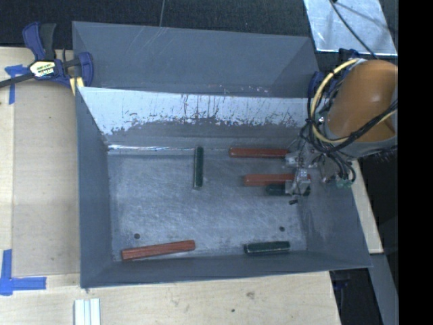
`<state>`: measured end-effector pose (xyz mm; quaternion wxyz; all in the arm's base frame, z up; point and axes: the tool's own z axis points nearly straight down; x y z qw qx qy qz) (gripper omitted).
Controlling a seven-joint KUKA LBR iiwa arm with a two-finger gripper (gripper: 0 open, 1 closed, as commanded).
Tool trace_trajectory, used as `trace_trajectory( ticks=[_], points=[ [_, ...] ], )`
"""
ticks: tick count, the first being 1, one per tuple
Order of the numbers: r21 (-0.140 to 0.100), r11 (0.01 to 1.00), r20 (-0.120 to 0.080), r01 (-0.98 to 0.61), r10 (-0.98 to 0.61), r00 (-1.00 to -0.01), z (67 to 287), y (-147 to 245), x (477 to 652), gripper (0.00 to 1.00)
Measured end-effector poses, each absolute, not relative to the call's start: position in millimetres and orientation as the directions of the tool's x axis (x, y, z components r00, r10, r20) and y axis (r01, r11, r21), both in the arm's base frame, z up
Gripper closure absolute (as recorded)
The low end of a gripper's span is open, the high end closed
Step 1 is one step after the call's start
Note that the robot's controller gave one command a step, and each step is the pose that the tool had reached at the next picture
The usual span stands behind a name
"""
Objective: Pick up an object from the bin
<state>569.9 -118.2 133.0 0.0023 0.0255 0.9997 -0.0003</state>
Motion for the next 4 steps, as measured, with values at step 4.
trace_trajectory(
  ticks=[4],
  points=[
    [-0.001, 0.999, -0.005, 0.052, 0.052, -0.999, 177, -119, 569.9, 1.00]
  ],
)
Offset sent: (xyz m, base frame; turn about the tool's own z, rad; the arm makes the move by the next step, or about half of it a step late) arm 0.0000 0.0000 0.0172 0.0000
